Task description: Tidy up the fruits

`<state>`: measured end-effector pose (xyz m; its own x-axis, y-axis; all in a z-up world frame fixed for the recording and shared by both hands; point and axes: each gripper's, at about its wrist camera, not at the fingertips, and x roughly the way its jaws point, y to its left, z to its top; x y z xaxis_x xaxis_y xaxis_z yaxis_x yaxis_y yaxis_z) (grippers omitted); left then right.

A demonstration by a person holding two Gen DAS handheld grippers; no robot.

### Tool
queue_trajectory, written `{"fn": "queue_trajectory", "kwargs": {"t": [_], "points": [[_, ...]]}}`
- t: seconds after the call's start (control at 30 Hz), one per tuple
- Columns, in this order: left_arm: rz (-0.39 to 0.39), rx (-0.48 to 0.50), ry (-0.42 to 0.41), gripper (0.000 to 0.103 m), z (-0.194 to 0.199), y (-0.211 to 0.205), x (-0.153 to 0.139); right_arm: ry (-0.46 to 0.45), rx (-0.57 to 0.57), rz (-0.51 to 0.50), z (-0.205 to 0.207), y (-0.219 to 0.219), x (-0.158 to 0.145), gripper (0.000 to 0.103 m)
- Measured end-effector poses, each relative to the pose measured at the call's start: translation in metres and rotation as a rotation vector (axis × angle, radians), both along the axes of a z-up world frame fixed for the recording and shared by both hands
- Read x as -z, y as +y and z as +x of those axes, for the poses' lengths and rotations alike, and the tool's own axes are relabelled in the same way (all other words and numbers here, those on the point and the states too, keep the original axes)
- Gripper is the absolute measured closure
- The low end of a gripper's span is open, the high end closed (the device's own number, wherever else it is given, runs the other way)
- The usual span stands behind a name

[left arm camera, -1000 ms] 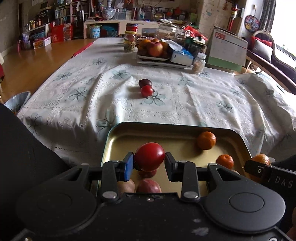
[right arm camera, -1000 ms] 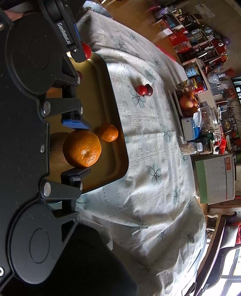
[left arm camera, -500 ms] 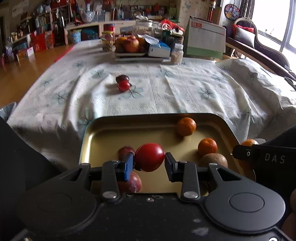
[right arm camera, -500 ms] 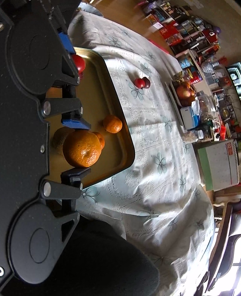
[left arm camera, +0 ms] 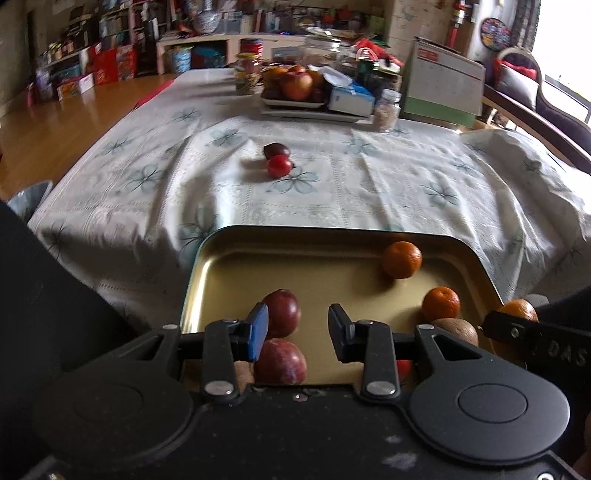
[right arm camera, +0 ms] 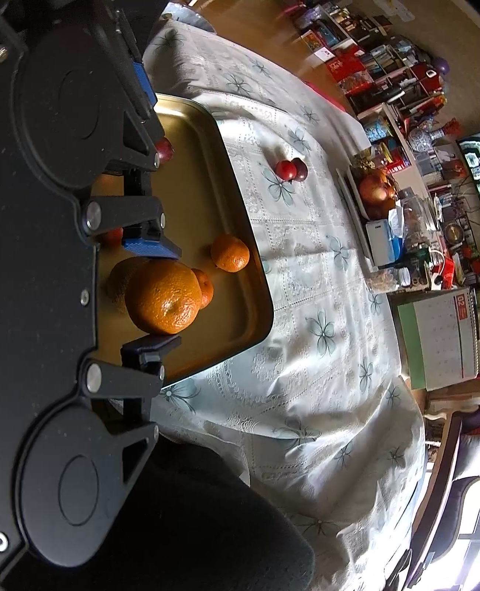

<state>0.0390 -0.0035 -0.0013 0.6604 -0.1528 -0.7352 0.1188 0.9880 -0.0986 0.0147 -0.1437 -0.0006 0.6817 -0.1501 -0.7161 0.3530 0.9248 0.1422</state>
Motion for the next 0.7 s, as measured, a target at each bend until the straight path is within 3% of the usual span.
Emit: {"fn": "queue_trajectory", "kwargs": {"t": [0.5,0.7], "points": [[-0.044,-0.094,0.066,0.067,0.01,0.015,0.005,-0.009,-0.256,-0.138,-0.005,0.045,0.001,0.051],[-0.044,-0.099,0.071,0.067,0.01,0.016,0.006,-0.015,-0.243,-0.144,-0.006,0.046,0.001,0.052]]}}
